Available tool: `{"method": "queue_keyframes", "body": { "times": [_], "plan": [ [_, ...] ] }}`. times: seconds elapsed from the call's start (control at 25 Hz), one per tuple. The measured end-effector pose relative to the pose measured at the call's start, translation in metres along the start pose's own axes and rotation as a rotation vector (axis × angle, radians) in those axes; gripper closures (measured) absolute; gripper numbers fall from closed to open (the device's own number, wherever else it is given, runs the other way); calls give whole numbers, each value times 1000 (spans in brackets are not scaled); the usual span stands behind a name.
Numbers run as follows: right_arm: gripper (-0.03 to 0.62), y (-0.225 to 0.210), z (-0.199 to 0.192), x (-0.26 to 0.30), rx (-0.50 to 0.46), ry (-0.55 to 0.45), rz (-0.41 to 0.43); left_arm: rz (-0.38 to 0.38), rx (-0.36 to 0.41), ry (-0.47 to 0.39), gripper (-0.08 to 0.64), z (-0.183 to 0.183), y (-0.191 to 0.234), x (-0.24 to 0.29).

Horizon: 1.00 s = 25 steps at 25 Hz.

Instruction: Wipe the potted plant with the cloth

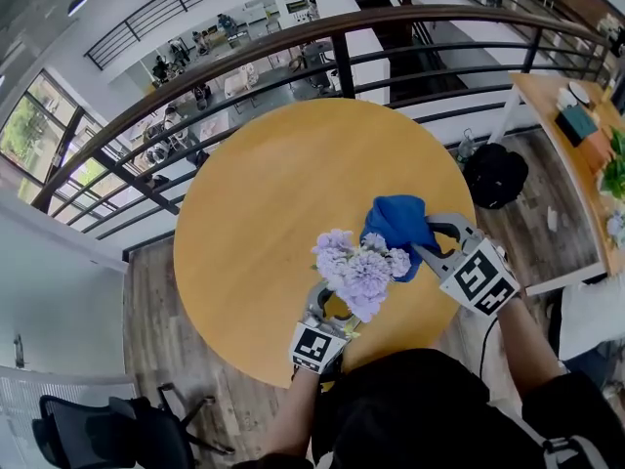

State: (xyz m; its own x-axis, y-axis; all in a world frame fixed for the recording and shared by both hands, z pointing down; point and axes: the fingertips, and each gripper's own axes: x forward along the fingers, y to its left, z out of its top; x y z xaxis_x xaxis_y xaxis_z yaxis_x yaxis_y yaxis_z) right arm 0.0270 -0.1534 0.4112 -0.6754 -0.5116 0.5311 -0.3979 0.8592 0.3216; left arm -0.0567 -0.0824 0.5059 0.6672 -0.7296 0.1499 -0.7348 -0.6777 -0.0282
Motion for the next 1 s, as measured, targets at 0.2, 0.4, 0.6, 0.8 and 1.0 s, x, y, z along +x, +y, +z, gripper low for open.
{"method": "queue_keyframes", "body": {
  "times": [0.2, 0.4, 0.6, 0.8, 1.0],
  "plan": [
    [489, 2, -25, -3, 20, 51, -7, -12, 6, 0, 252, 0, 0, 1],
    [489, -38, -36, -13, 15, 110, -122, -8, 4, -3, 252, 1, -1, 2],
    [489, -72, 24, -46, 7, -69, -240, -9, 2, -2, 252, 0, 0, 0],
    [489, -77, 139, -89, -168, -316, -333, -8, 4, 1, 252, 0, 3, 1],
    [489, -93, 174, -93, -288, -268, -456, -14, 2, 2, 253, -1, -3, 1]
  ]
}}
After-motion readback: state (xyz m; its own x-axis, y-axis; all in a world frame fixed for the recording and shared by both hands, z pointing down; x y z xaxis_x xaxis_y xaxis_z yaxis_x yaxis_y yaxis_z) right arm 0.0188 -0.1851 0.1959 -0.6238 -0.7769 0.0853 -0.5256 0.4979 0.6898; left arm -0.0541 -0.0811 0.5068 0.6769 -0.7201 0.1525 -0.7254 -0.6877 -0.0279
